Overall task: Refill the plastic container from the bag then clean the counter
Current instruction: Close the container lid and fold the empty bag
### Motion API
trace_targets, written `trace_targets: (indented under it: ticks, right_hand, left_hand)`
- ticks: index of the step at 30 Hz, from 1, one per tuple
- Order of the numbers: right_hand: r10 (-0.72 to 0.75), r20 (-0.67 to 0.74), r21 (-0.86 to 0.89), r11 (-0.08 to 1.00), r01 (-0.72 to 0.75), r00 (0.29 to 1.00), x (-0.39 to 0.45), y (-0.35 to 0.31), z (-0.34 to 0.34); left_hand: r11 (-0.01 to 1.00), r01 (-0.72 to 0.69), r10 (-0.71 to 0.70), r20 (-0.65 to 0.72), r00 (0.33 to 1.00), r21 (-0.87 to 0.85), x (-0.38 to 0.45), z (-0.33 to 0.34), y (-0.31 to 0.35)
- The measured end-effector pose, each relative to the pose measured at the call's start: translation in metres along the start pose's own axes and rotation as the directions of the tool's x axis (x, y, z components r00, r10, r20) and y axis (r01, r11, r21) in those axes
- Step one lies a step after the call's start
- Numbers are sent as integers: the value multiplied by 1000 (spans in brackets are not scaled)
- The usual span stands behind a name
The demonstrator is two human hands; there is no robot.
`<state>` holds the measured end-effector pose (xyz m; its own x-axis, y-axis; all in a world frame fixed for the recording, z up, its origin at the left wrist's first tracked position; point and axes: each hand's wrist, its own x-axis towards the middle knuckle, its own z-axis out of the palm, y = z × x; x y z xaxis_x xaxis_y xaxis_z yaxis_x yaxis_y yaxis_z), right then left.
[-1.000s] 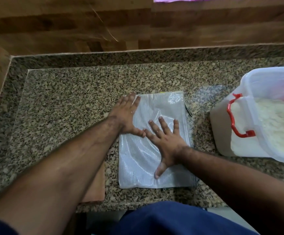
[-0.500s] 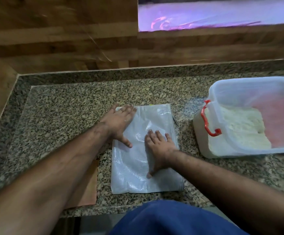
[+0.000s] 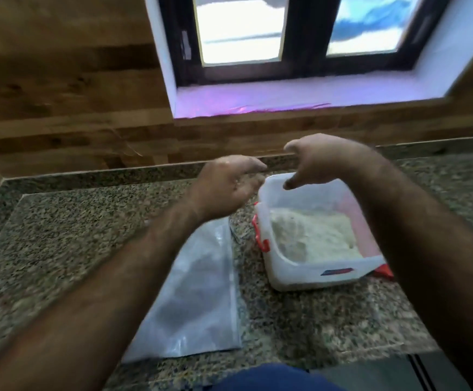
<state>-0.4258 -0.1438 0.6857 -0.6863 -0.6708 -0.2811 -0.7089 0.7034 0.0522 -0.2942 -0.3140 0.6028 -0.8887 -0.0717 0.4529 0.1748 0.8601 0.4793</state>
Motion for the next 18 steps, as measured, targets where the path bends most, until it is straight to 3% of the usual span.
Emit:
trace_targets:
  ticks: [4, 7, 11, 14, 18]
  right_hand:
    - [104, -9, 138, 985, -102, 994, -15, 108, 18]
    - [232, -38, 191, 956, -221, 972, -18, 186, 62]
    - [326, 28, 271, 907, -322, 945, -23, 251, 153]
    - [300, 144, 376, 865, -333, 943, -34, 264, 219]
    - [128, 275, 397, 887, -234, 953, -47, 254, 281]
  left_hand:
    - [999, -51, 50, 133, 990, 2, 10, 70, 94]
    - [991, 8, -52, 331, 942, 132, 9, 122, 134]
    - [926, 27, -197, 420, 886, 377, 4, 167, 149]
    - [879, 78, -290, 397, 871, 470, 0, 178, 149]
    - [876, 160, -356, 387, 850, 455, -1, 181, 144]
